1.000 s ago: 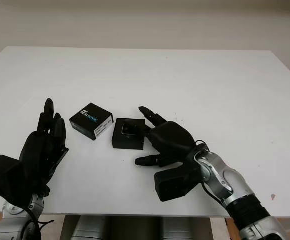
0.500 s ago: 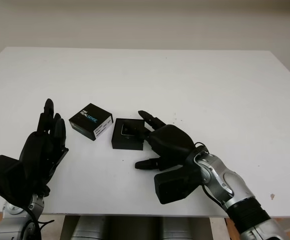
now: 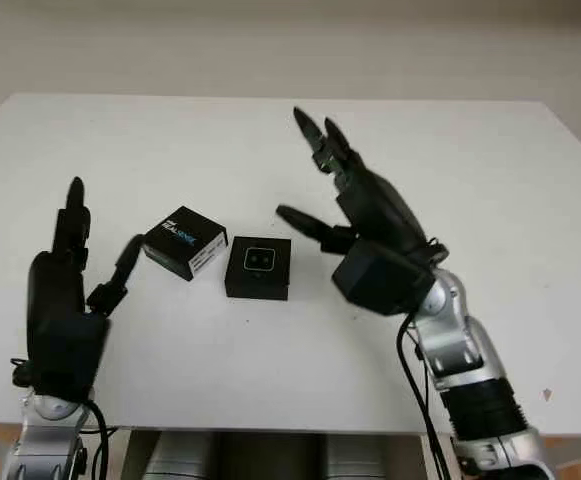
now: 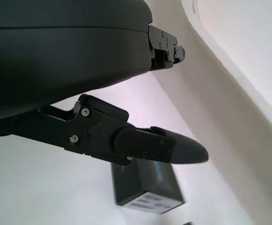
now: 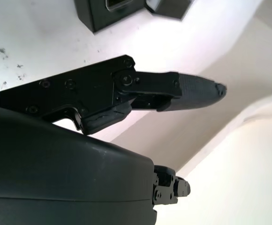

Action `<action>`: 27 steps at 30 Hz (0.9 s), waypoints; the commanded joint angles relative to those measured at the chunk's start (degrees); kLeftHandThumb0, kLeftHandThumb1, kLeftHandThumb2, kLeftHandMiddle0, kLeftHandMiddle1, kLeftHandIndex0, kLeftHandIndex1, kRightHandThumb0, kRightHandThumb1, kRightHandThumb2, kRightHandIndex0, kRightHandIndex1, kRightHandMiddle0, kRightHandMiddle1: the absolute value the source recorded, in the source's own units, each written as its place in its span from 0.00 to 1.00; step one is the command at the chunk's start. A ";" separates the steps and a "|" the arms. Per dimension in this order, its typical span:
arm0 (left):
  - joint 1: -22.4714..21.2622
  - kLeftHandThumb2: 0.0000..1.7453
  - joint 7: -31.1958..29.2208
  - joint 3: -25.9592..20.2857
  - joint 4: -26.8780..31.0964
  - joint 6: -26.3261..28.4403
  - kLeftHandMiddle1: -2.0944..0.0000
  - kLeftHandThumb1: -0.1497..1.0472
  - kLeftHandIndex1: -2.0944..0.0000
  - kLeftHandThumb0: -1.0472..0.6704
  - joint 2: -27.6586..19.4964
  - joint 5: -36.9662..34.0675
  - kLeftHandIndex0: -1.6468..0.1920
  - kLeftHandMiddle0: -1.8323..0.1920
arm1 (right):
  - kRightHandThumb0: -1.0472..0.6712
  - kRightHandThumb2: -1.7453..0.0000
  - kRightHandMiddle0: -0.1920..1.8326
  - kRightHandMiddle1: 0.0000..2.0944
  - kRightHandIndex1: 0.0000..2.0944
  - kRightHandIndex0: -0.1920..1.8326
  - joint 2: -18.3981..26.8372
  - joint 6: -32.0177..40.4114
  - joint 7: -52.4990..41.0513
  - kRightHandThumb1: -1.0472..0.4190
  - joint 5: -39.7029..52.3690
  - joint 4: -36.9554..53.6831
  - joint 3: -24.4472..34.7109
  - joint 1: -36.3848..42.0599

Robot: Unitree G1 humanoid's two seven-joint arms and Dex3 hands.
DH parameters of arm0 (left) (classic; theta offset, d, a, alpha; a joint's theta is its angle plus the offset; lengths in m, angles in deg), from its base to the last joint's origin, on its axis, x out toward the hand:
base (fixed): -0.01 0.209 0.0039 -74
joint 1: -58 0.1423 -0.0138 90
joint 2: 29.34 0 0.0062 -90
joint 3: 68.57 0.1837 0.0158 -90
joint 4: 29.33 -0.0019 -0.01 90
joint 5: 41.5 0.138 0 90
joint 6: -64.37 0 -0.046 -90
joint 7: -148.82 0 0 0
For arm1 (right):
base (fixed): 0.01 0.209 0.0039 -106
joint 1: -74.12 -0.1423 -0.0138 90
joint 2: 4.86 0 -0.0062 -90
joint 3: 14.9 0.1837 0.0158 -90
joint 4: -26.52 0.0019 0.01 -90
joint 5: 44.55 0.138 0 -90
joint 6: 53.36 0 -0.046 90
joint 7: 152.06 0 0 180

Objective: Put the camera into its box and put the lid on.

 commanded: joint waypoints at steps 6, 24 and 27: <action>-5.26 0.03 -8.30 4.45 3.75 10.10 0.99 0.98 0.98 0.18 -4.35 9.67 0.92 0.96 | 0.18 0.70 0.09 0.04 0.04 0.06 -0.01 4.98 0.29 0.00 2.22 -0.26 2.99 -3.16; -20.50 0.03 -21.23 7.40 -2.95 15.44 0.98 0.94 0.97 0.17 -13.81 13.46 0.90 0.96 | 0.21 0.70 0.10 0.04 0.04 0.08 -0.90 3.33 4.71 0.00 2.26 -7.18 3.36 -4.12; -21.31 0.02 -22.44 7.80 -4.37 14.60 0.97 0.93 0.97 0.19 -14.98 12.54 0.89 0.96 | 0.21 0.70 0.11 0.05 0.04 0.08 -1.02 3.11 5.10 0.00 2.02 -7.08 3.27 -3.98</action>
